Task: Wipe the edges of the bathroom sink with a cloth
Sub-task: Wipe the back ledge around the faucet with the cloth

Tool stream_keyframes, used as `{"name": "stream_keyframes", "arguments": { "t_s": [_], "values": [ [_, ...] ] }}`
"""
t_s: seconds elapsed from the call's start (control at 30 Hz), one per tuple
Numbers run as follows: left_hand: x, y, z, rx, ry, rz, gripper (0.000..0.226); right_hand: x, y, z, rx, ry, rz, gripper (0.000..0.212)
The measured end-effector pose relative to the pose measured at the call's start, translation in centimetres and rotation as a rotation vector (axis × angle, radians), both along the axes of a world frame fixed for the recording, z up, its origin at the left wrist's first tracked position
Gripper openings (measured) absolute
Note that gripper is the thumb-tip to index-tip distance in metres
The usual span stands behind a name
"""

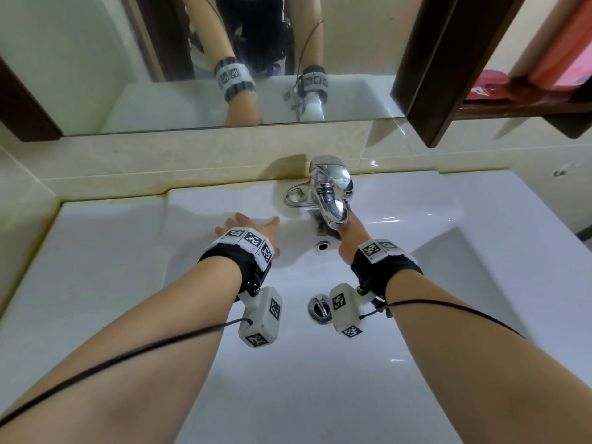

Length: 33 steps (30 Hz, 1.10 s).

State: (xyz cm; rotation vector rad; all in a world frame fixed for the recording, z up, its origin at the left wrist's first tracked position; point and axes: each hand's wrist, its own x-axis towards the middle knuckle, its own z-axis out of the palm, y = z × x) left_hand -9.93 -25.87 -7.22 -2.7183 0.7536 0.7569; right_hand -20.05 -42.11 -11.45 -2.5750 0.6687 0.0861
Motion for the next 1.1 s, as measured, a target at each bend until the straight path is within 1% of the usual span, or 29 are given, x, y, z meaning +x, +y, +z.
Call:
{"name": "stream_keyframes", "arguments": {
  "t_s": [0.1, 0.13, 0.2, 0.27, 0.33, 0.4, 0.47, 0.57, 0.63, 0.7, 0.77, 0.83, 0.9, 0.97, 1.03, 1.1],
  "values": [
    [-0.5, -0.4, -0.2, -0.051, -0.019, -0.014, 0.068, 0.3, 0.0, 0.2, -0.008, 0.005, -0.009, 0.05],
    [-0.6, -0.7, -0.4, -0.08, -0.016, -0.03, 0.068, 0.4, 0.5, 0.3, 0.026, -0.018, -0.025, 0.052],
    [-0.7, -1.3, -0.8, -0.108, -0.024, -0.066, 0.068, 0.8, 1.5, -0.1, 0.076, -0.044, -0.021, 0.062],
    [-0.7, -1.9, -1.1, -0.095, -0.036, -0.069, 0.069, 0.8, 2.0, -0.1, 0.048, -0.015, 0.036, 0.071],
    [-0.7, -2.4, -1.3, -0.083, -0.041, -0.052, 0.072, 0.8, 1.7, -0.1, 0.085, -0.01, 0.033, 0.067],
    [-0.6, -2.6, -1.3, -0.082, -0.044, -0.037, 0.075, 0.7, 0.8, 0.0, 0.143, -0.04, 0.049, 0.054],
    [-0.6, -2.4, -1.4, -0.086, -0.023, -0.044, 0.077, 0.4, -0.2, 0.1, 0.139, -0.053, 0.018, 0.048],
    [-0.9, -2.4, -1.3, -0.083, 0.004, -0.089, 0.078, -0.3, -1.4, 0.0, 0.119, -0.156, 0.016, 0.048],
    [-1.1, -2.6, -1.2, -0.065, -0.01, -0.107, 0.076, -0.3, -1.5, -0.1, 0.091, -0.132, 0.022, 0.047],
    [-1.2, -2.7, -1.0, -0.054, -0.023, -0.105, 0.075, 0.3, -0.9, 0.0, 0.138, -0.118, 0.001, 0.048],
    [-1.2, -2.8, -1.0, -0.043, -0.029, -0.11, 0.076, 0.6, 0.3, 0.3, 0.119, -0.087, 0.003, 0.047],
    [-1.2, -2.7, -1.0, -0.035, -0.028, -0.118, 0.078, 0.8, 1.2, 0.0, 0.164, -0.087, 0.003, 0.055],
    [-1.2, -2.8, -0.9, -0.024, -0.02, -0.124, 0.08, 0.7, 1.3, -0.1, 0.162, -0.051, 0.009, 0.065],
    [-1.1, -2.8, -0.8, -0.014, -0.024, -0.137, 0.079, 0.5, 0.8, 0.2, 0.214, -0.043, -0.009, 0.061],
    [-1.0, -2.7, -0.7, -0.008, -0.032, -0.156, 0.079, 0.2, 0.4, 0.5, 0.206, -0.04, -0.004, 0.054],
    [-1.0, -2.5, -0.7, 0.004, -0.02, -0.171, 0.08, -0.3, 0.0, 0.7, 0.164, -0.081, -0.018, 0.055]
  ]
}}
